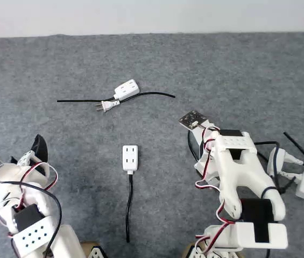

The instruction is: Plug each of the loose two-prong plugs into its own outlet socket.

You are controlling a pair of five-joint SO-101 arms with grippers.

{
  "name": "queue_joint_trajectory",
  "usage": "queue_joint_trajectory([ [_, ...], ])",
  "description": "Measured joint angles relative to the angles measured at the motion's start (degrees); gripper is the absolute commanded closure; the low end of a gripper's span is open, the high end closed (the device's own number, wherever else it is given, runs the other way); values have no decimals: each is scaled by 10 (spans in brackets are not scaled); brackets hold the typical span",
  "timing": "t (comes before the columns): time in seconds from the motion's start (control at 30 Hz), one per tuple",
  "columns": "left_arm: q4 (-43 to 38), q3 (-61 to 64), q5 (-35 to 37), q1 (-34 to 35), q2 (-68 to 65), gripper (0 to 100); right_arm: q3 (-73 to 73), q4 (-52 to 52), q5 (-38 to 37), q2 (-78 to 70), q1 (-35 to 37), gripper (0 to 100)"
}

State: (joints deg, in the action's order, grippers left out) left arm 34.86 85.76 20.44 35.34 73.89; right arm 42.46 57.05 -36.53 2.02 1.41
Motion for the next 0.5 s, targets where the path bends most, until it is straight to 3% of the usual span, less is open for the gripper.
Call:
queue_joint_trajectory([
  [0.1,10,0,-8,-27,0,691,0,18,10,24,0,990],
  [0.3,82,0,-101,-135,0,691,1,93,56,205,42,990],
  [0.5,145,0,-116,-240,0,691,1,164,109,451,159,990],
])
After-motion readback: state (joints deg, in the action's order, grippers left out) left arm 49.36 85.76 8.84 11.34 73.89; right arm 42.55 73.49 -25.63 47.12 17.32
